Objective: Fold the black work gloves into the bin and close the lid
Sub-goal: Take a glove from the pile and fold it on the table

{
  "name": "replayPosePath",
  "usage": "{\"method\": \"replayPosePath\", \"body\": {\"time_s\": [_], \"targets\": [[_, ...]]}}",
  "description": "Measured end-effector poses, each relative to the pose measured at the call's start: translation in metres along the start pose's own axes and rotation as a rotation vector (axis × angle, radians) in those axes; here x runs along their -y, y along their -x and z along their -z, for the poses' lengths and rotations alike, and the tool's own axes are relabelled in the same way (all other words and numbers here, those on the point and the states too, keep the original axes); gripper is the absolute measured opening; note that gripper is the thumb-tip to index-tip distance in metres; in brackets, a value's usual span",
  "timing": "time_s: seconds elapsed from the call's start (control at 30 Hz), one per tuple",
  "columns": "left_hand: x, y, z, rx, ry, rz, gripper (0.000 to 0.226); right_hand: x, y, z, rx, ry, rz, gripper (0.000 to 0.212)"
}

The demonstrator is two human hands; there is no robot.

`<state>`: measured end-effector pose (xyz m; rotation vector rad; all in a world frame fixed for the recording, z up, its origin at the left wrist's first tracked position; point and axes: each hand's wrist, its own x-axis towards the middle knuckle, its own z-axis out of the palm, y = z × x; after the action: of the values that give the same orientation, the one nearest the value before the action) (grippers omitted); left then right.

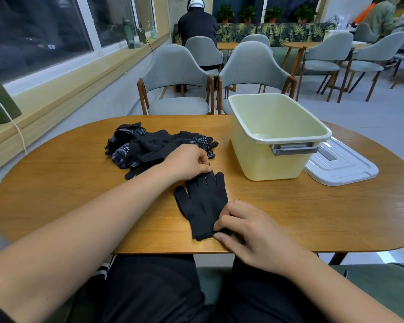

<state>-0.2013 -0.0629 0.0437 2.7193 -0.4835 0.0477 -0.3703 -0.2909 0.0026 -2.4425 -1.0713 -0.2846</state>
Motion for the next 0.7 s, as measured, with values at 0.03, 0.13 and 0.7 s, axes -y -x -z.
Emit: {"method": "replayPosePath", "body": {"time_s": [0.03, 0.13, 0.7], "targets": [[0.000, 0.000, -0.001, 0.009, -0.003, 0.004, 0.010, 0.000, 0.000, 0.000, 0.000, -0.001, 0.002, 0.016], [-0.002, 0.000, -0.001, 0.025, -0.003, -0.001, 0.008, 0.000, 0.000, 0.000, 0.000, 0.002, 0.003, 0.016], [-0.009, 0.002, -0.004, -0.075, -0.047, -0.103, 0.003, 0.000, 0.000, -0.001, -0.017, -0.006, 0.003, 0.015]]}}
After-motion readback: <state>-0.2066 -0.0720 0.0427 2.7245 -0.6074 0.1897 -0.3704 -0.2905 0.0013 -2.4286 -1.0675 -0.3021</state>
